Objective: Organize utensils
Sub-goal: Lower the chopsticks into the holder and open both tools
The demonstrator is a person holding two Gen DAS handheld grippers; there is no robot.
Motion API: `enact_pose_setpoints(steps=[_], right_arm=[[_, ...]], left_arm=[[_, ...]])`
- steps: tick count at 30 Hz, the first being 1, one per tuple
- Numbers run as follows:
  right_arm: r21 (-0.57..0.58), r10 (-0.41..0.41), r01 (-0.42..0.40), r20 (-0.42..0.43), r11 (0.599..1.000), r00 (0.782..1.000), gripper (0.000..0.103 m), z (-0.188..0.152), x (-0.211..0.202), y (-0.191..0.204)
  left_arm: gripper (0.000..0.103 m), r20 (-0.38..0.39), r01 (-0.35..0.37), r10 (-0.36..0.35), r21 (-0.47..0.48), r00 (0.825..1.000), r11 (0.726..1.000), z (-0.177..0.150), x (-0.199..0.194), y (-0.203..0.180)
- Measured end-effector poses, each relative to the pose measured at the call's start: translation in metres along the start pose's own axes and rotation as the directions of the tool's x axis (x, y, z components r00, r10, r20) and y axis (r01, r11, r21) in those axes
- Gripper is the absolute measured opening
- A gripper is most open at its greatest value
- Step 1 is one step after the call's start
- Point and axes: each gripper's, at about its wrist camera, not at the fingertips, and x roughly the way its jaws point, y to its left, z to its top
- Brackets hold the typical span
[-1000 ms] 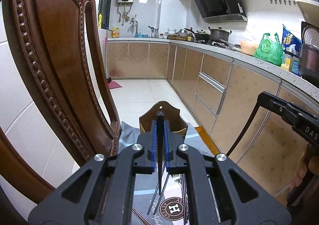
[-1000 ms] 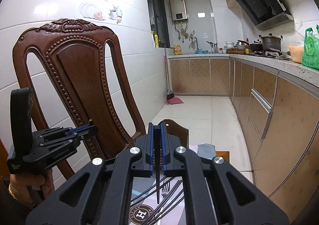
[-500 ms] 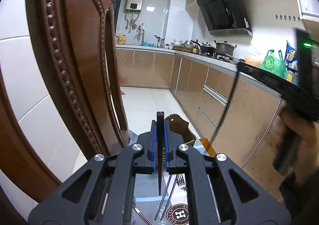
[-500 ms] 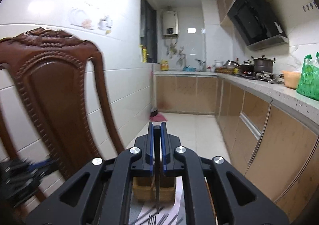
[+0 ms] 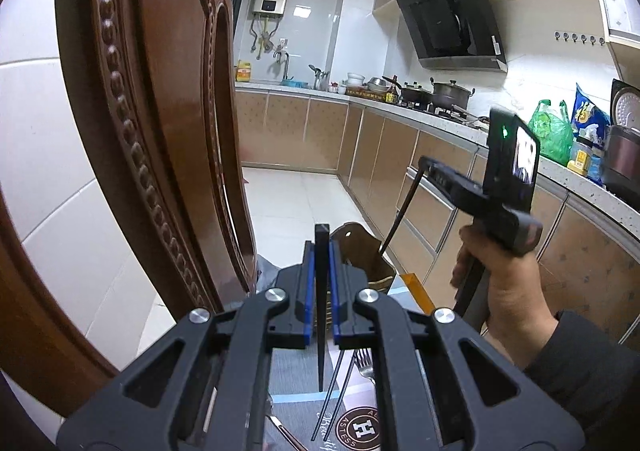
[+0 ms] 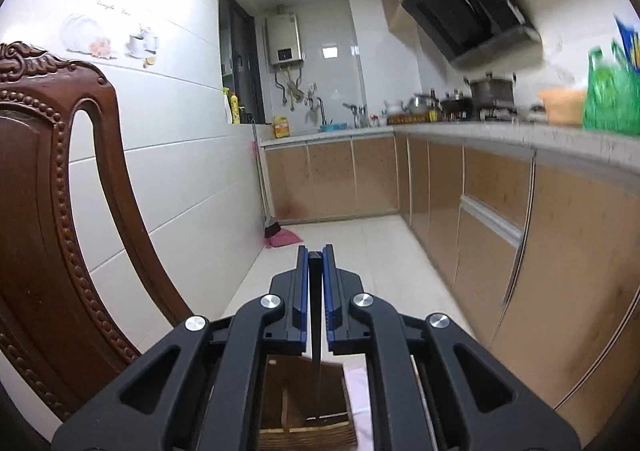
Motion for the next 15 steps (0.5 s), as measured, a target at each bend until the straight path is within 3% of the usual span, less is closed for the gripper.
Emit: enact_pose_setpoints(steps=[3, 5, 8, 13, 15], right_arm=[[0.054, 0.032, -0.028, -0.071, 0.998, 0.997, 0.025, -0.012, 0.000, -0.016], [0.101, 0.057, -0.050, -0.063, 0.994, 0.996, 0.055, -0.020, -0.024, -0.029], [0.125, 0.087, -0.084, -0.013, 0.989, 0.996, 0.077, -0.036, -0.078, -0.047], [0.155, 0.036, -0.043, 0.046, 0.987, 0.998, 0.092, -0.104, -0.166, -0.083], [0.172, 0.000, -0.002, 0.010, 0.985, 1.000, 0.093, -0.131, -0.176, -0.095]], left_arm=[[0.006, -0.010, -0.004, 0.004, -0.003, 1.000, 1.000, 0.000, 0.007, -0.002], [0.006, -0.015, -0.005, 0.005, 0.000, 1.000, 1.000, 0.000, 0.010, -0.004], [0.006, -0.022, -0.002, 0.002, -0.001, 1.000, 1.000, -0.001, 0.016, -0.005], [0.006, -0.020, -0.023, 0.022, -0.022, 1.000, 0.999, -0.007, 0.028, -0.008], [0.006, -0.012, -0.032, 0.031, -0.035, 0.999, 0.999, -0.010, 0.031, -0.008]])
